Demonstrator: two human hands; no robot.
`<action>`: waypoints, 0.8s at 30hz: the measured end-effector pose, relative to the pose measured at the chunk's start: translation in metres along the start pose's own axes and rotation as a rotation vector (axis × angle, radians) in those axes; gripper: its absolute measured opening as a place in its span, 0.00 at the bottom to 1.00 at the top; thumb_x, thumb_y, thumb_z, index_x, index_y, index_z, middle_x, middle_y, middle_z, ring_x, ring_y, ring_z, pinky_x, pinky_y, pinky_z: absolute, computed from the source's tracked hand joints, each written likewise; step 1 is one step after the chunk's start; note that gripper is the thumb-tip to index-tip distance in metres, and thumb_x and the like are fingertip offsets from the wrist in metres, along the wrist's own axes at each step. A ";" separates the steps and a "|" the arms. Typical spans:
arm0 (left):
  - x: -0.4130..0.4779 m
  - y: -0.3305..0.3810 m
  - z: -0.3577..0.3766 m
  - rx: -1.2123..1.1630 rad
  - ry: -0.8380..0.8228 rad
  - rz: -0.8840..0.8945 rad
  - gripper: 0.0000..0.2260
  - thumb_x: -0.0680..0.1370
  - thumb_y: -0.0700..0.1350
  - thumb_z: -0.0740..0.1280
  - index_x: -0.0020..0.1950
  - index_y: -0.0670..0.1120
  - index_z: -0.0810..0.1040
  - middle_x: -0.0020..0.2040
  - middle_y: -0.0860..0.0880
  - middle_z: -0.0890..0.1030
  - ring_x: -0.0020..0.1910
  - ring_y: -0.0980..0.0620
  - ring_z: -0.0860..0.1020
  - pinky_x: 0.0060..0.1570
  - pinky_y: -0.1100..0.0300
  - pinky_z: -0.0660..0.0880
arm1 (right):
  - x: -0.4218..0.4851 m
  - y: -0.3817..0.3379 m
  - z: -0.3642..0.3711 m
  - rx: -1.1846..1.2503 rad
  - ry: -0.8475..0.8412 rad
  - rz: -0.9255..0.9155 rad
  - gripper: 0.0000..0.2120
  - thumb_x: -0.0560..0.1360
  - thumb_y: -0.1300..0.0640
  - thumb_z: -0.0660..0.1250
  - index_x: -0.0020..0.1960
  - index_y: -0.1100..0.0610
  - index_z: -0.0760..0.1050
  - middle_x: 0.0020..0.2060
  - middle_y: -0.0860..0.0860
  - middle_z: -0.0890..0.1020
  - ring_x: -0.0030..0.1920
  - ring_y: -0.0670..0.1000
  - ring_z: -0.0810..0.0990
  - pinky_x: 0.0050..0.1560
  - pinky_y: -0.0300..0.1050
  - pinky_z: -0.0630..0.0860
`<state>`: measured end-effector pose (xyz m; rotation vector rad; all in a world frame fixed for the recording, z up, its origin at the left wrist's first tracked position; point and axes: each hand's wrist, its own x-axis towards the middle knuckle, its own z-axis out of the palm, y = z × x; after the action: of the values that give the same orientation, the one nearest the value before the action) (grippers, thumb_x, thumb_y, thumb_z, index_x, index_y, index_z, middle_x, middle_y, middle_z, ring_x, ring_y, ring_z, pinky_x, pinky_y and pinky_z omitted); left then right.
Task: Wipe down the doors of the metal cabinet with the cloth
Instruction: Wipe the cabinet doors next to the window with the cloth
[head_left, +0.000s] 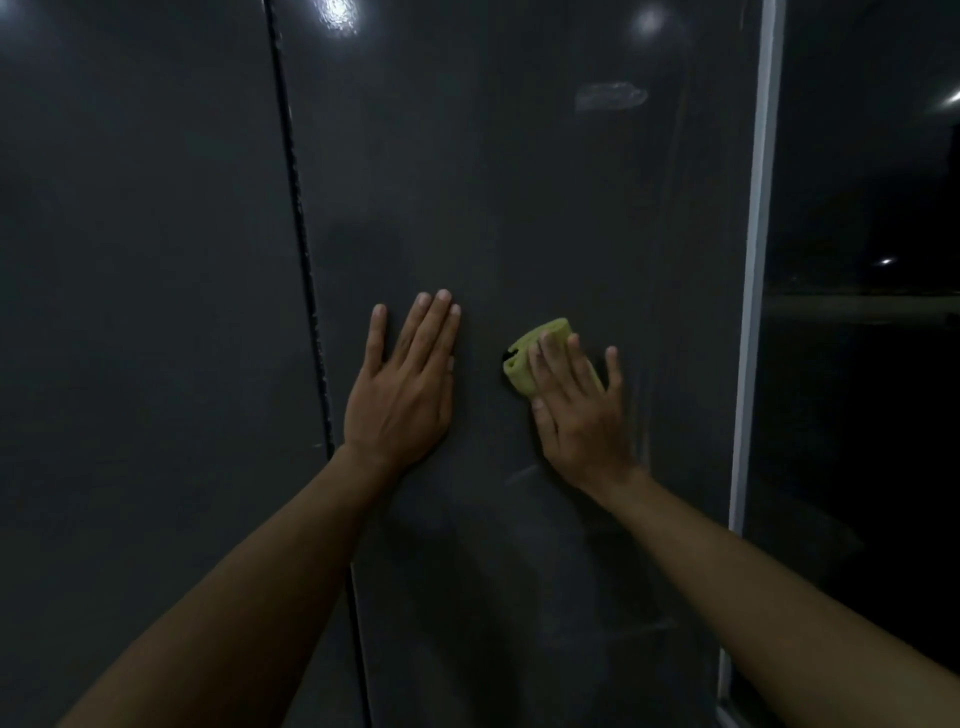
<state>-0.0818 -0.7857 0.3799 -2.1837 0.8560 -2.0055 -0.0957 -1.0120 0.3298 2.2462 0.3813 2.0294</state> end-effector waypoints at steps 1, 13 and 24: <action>0.000 0.000 0.000 0.001 0.002 -0.001 0.23 0.82 0.45 0.55 0.77 0.39 0.59 0.77 0.42 0.60 0.77 0.46 0.57 0.75 0.40 0.50 | -0.005 -0.010 0.002 0.016 -0.003 -0.003 0.28 0.79 0.53 0.56 0.77 0.55 0.54 0.76 0.51 0.58 0.77 0.53 0.55 0.73 0.66 0.51; -0.024 0.008 0.008 -0.018 -0.006 0.040 0.23 0.83 0.46 0.53 0.78 0.40 0.58 0.77 0.43 0.59 0.77 0.47 0.56 0.74 0.40 0.51 | -0.016 -0.007 0.003 0.017 -0.010 0.132 0.26 0.80 0.53 0.55 0.77 0.56 0.56 0.76 0.51 0.58 0.78 0.51 0.50 0.73 0.66 0.50; -0.036 0.012 0.013 0.010 -0.012 0.113 0.23 0.82 0.50 0.56 0.77 0.45 0.63 0.78 0.43 0.59 0.78 0.45 0.55 0.74 0.37 0.50 | -0.024 -0.007 -0.001 0.031 -0.043 0.119 0.25 0.81 0.53 0.54 0.76 0.56 0.57 0.76 0.52 0.59 0.77 0.54 0.55 0.73 0.66 0.51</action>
<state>-0.0736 -0.7846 0.3405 -2.0897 0.9434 -1.9385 -0.0996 -1.0111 0.3047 2.3807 0.2842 2.0395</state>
